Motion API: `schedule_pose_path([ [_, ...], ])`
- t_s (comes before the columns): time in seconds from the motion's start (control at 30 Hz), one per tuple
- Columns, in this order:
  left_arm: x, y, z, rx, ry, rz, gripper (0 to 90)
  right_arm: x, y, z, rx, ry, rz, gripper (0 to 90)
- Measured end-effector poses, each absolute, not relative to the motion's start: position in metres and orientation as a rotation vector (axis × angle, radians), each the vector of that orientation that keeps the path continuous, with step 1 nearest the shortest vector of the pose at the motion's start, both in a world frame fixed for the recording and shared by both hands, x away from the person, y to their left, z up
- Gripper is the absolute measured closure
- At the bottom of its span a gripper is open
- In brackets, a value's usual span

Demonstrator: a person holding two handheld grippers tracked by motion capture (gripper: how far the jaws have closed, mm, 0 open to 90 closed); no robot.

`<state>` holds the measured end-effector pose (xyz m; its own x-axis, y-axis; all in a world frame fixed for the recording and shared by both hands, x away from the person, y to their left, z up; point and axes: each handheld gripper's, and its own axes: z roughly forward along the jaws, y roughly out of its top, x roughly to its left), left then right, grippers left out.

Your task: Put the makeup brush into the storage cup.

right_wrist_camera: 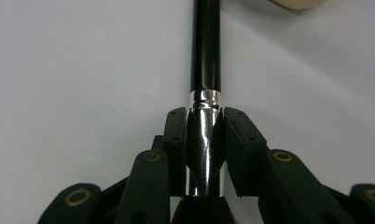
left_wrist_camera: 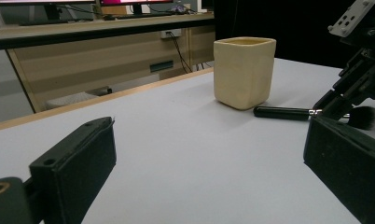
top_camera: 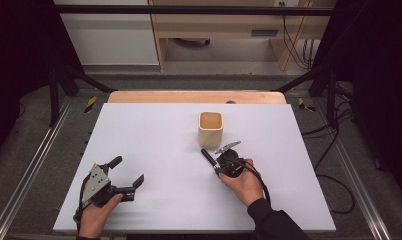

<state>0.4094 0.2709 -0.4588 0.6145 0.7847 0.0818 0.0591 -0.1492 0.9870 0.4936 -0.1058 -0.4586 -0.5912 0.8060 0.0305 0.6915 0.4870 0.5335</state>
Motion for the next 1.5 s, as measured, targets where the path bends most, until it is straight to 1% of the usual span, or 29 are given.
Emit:
schedule_pose_path([
  [0.13, 0.408, 0.268, -0.456, 1.625, 0.699, 0.749, 2.1, 0.492, -0.107, -0.457, 1.250, 2.528, 0.758, 71.2],
  [0.4, 0.403, 0.246, -0.443, 1.714, 0.587, 0.799, 2.3, 0.487, -0.114, -0.437, 1.119, 2.587, 0.757, 71.3],
  [0.47, 0.402, 0.236, -0.440, 1.753, 0.544, 0.818, 2.3, 0.486, -0.114, -0.430, 1.096, 2.602, 0.746, 71.3],
  [0.5, 0.401, 0.225, -0.437, 1.797, 0.496, 0.842, 2.3, 0.486, -0.114, -0.427, 1.077, 2.616, 0.741, 71.3],
  [0.53, 0.401, 0.225, -0.437, 1.797, 0.496, 0.842, 2.3, 0.486, -0.113, -0.423, 1.059, 2.627, 0.736, 71.3],
  [0.6, 0.401, 0.207, -0.433, 1.851, 0.428, 0.862, 2.6, 0.487, -0.113, -0.415, 1.007, 2.652, 0.726, 71.3],
  [0.63, 0.401, 0.207, -0.433, 1.851, 0.428, 0.862, 2.7, 0.487, -0.113, -0.411, 0.980, 2.666, 0.717, 71.3],
  [0.7, 0.403, 0.190, -0.430, 1.902, 0.363, 0.884, 2.9, 0.488, -0.111, -0.402, 0.930, 2.693, 0.704, 71.3],
  [0.83, 0.409, 0.170, -0.425, 1.952, 0.294, 0.906, 4.1, 0.490, -0.106, -0.388, 0.852, 2.736, 0.667, 71.3],
  [0.87, 0.409, 0.170, -0.425, 1.952, 0.294, 0.906, 4.1, 0.490, -0.106, -0.388, 0.852, 2.736, 0.667, 71.3],
  [0.9, 0.413, 0.161, -0.422, 1.982, 0.258, 0.918, 4.4, 0.492, -0.103, -0.383, 0.817, 2.753, 0.656, 71.3],
  [1.07, 0.420, 0.143, -0.419, 2.044, 0.185, 0.962, 8.1, 0.496, -0.098, -0.374, 0.784, 2.795, 0.662, 71.3],
  [1.13, 0.425, 0.133, -0.418, 2.076, 0.118, 1.014, 9.7, 0.497, -0.096, -0.372, 0.773, 2.807, 0.666, 71.2],
  [1.17, 0.427, 0.131, -0.419, 2.092, 0.118, 1.012, 10.0, 0.497, -0.095, -0.371, 0.770, 2.810, 0.666, 71.3],
  [1.2, 0.428, 0.128, -0.419, 2.095, 0.097, 1.041, 10.8, 0.497, -0.095, -0.370, 0.766, 2.814, 0.672, 71.3],
  [1.27, 0.431, 0.123, -0.421, 2.117, 0.074, 1.060, 11.8, 0.498, -0.094, -0.368, 0.754, 2.824, 0.682, 71.3],
  [1.33, 0.432, 0.120, -0.424, 2.130, 0.071, 1.042, 13.0, 0.498, -0.093, -0.367, 0.752, 2.833, 0.685, 71.3],
  [1.43, 0.434, 0.114, -0.427, 2.155, 0.030, 1.078, 14.3, 0.499, -0.092, -0.365, 0.740, 2.837, 0.687, 71.3],
  [1.47, 0.435, 0.112, -0.427, 2.159, 0.027, 1.082, 15.0, 0.499, -0.091, -0.364, 0.736, 2.840, 0.689, 71.3],
  [1.5, 0.437, 0.108, -0.427, 2.158, 0.009, 1.101, 17.6, 0.499, -0.091, -0.363, 0.738, 2.848, 0.694, 71.3],
])
